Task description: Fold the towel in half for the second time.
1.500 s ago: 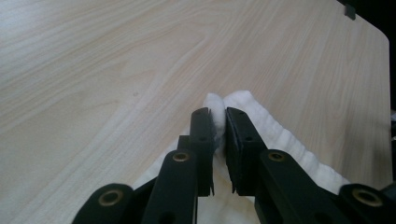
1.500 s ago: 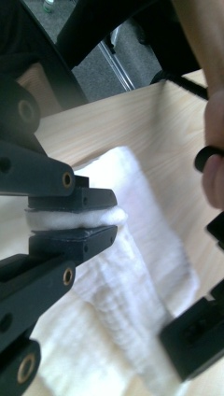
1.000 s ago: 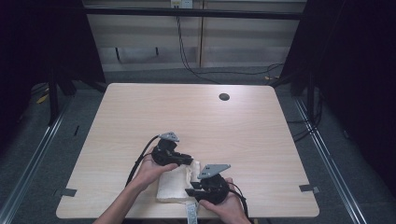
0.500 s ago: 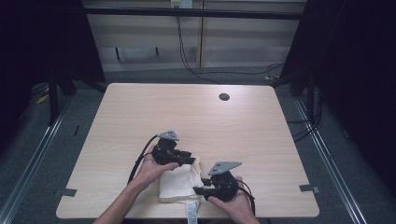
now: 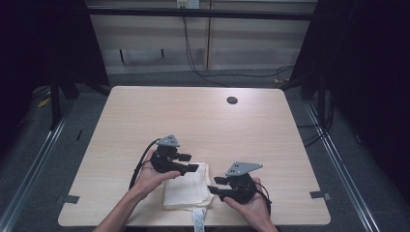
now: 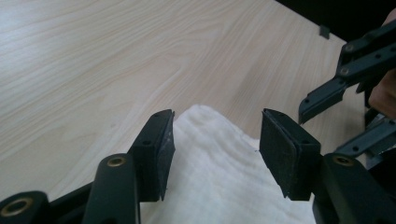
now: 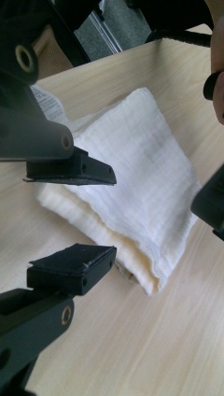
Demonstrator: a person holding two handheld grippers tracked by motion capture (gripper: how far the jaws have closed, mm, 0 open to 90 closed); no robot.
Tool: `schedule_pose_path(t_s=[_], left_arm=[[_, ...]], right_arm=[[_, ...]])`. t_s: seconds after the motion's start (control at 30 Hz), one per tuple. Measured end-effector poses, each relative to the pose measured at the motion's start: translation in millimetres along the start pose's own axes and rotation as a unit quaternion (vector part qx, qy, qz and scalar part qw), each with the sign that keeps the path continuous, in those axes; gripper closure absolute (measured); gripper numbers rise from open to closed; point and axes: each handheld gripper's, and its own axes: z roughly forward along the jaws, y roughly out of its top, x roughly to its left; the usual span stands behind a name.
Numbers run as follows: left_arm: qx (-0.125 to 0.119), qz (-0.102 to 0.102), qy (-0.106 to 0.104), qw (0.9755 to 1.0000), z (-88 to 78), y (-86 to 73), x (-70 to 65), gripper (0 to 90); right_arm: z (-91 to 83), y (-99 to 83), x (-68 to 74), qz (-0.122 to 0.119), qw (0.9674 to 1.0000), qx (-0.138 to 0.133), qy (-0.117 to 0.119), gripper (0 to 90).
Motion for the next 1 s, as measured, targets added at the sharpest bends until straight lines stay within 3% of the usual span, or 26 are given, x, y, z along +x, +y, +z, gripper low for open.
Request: schedule_pose_path(t_s=[0.3,0.43,0.7,0.87,1.0], left_arm=[[0.013,0.01,0.029,0.9994,-23.7,-7.3,-8.8,35.4],[0.012,0.001,0.043,0.999,-35.8,-11.4,-8.4,34.5],[0.015,-0.019,0.045,0.9987,-54.5,-32.9,-7.2,28.9],[0.012,-0.04,0.073,0.9964,-77.8,-55.2,-1.6,27.1],[0.002,-0.051,0.094,0.9943,-90.6,-66.5,-5.7,25.8]], right_arm=[[-16.9,3.0,-10.6,-0.025,0.9996,-0.007,-0.01,60.3],[-29.2,-2.6,-21.6,-0.001,0.9996,-0.019,-0.023,56.6],[-50.9,-11.3,-38.0,0.017,0.9985,-0.029,-0.045,50.9],[-60.6,-18.9,-46.6,0.031,0.9974,-0.037,-0.052,45.2],[-67.8,-25.8,-54.6,0.047,0.9954,-0.049,-0.068,40.8]])
